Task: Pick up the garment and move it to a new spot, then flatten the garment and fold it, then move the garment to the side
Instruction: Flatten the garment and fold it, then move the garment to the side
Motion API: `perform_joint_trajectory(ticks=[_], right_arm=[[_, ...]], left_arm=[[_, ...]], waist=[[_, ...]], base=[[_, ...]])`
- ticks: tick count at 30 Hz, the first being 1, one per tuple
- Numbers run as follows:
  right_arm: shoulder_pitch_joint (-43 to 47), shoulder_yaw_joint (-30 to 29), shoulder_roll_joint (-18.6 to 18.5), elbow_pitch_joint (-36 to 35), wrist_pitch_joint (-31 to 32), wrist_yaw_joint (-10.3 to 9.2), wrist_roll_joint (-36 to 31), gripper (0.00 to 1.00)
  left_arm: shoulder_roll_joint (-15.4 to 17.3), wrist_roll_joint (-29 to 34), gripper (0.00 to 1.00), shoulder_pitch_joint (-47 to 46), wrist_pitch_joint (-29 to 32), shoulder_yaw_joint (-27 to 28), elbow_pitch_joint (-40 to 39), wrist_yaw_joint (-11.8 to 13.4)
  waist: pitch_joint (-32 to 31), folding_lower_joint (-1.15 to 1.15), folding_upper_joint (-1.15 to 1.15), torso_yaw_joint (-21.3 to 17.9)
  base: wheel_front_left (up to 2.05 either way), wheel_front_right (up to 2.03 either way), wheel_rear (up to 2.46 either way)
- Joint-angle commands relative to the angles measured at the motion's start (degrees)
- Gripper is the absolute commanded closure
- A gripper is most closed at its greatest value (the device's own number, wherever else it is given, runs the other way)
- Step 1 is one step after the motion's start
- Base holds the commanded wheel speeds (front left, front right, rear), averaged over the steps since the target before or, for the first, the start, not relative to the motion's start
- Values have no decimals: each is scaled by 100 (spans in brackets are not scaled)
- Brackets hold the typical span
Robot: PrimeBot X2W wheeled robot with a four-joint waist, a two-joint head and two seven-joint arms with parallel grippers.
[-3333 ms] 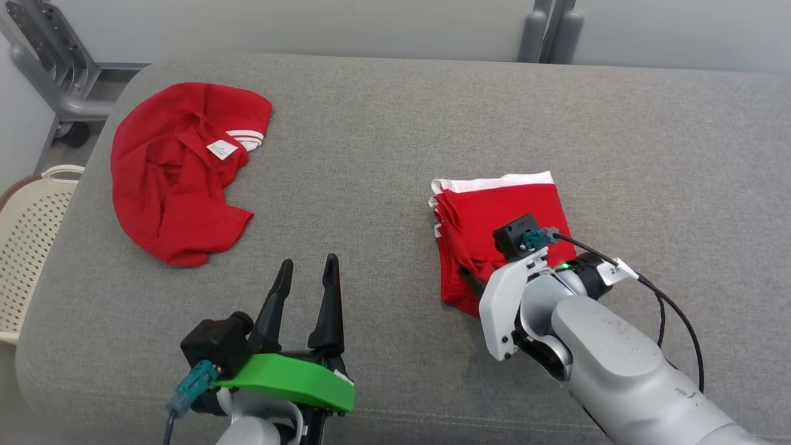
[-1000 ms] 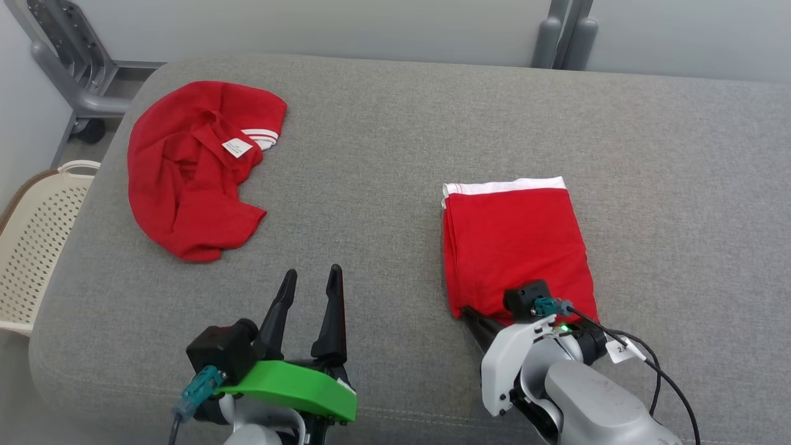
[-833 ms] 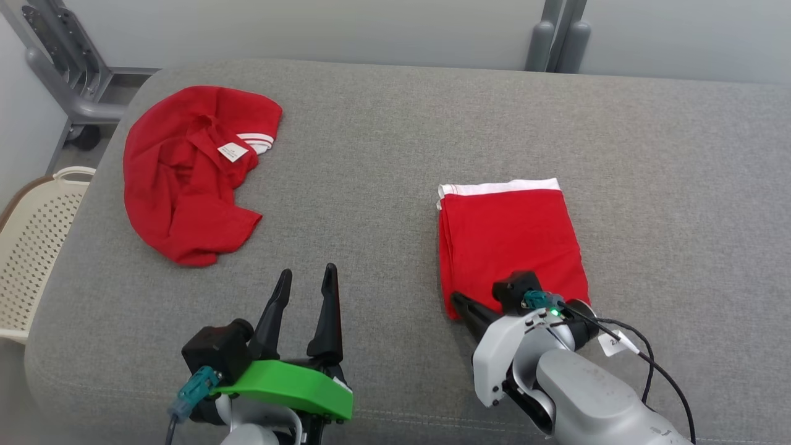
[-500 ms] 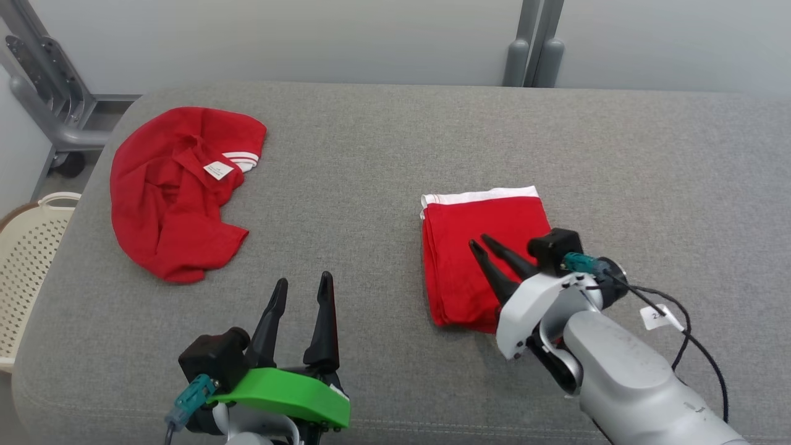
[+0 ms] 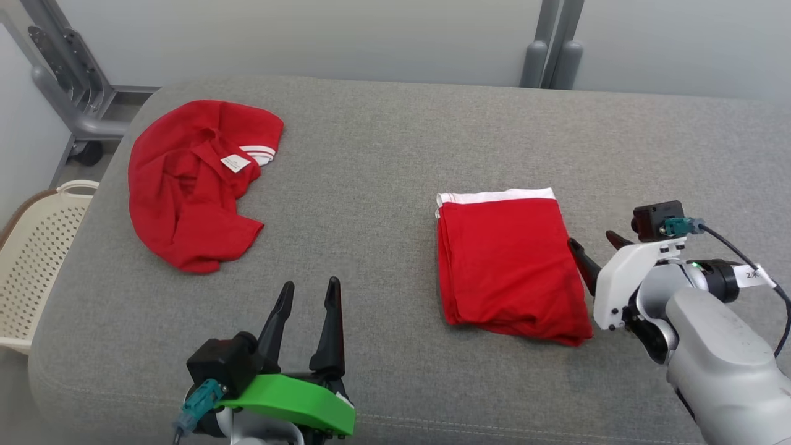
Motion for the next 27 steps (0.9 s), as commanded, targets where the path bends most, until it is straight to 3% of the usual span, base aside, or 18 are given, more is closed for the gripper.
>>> perform_joint_trajectory(ticks=[1,12,21,23,25,27], right_arm=[[-39,-40,-39,20,138,-4,102,0],[-472,-236,-245,306,1572,-4,863,0],[-710,-71,-216,686,2093,-4,1099,0],[-743,-24,-199,775,2062,-4,1077,51],[-745,13,-167,866,2004,-4,1069,65],[-804,39,-150,925,1901,-4,1047,100]], left_arm=[[32,31,0,-18,-17,2,-15,44],[-38,93,0,-233,-46,-80,35,-56],[-82,126,0,-363,-67,-93,82,-77],[-87,129,0,-386,-79,-91,89,-83],[-84,136,0,-393,-91,-83,98,-82],[-72,152,0,-411,-96,-64,98,-72]], waist=[[97,0,0,97],[451,0,0,448],[620,0,0,615],[648,0,0,631],[671,0,0,638],[690,0,0,621]], base=[[0,0,0],[0,0,0],[0,0,0],[0,0,0],[0,0,0],[0,0,0]])
